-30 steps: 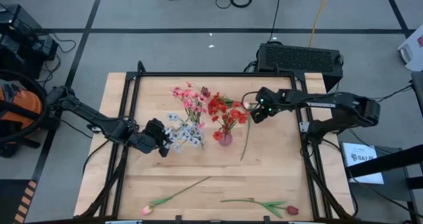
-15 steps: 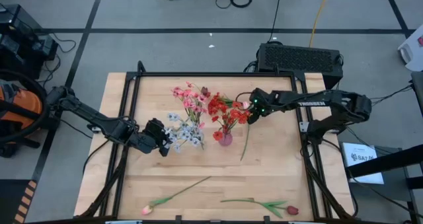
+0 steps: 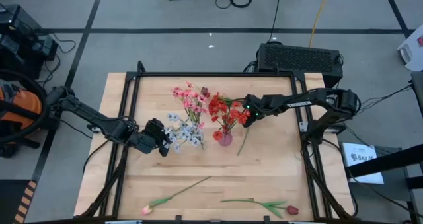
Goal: Sort flowers into vase by color
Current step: Put the top pink flower into the transparent vase
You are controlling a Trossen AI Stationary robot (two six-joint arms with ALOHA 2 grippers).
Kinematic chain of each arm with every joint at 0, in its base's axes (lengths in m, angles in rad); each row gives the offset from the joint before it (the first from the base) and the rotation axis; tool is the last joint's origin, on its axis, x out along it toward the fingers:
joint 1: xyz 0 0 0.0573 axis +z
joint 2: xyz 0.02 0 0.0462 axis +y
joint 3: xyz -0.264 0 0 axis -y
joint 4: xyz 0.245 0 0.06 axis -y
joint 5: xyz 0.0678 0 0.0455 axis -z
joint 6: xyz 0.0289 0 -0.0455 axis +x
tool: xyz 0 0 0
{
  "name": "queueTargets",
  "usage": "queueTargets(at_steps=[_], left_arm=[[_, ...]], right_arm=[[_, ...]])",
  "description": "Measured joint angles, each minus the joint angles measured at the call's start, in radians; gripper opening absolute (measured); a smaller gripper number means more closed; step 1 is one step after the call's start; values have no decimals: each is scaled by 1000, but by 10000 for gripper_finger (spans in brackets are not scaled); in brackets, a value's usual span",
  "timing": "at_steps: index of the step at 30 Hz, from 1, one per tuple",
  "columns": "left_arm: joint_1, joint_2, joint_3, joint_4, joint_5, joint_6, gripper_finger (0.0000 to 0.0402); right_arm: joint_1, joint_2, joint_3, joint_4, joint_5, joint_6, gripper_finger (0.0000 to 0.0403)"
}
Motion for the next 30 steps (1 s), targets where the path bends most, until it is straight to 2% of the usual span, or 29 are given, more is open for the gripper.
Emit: queueTargets(at_steps=[3,5,9,12,14,19,22,25,30], left_arm=[[0,0,0,-16,0,0,171],[0,0,0,-13,0,0,171],[0,0,0,-16,7,7,171],[0,0,0,-16,21,28,171],[0,0,0,-16,24,33,171],[-1,0,0,-14,25,35,171],[-10,0,0,4,40,76,171],[-36,0,0,50,64,118,171],[-109,1,0,137,64,131,171]], right_arm=[[0,-25,-3,-18,-22,-1,32],[2,-62,-5,-39,-37,3,11],[4,-188,-14,-204,-42,70,12],[13,-322,-8,-363,28,121,5],[33,-431,-13,-480,69,175,3],[128,-732,-10,-611,90,329,2],[225,-889,-9,-597,115,432,1],[348,-989,-9,-515,171,512,1],[589,-997,-9,-251,355,534,1]])
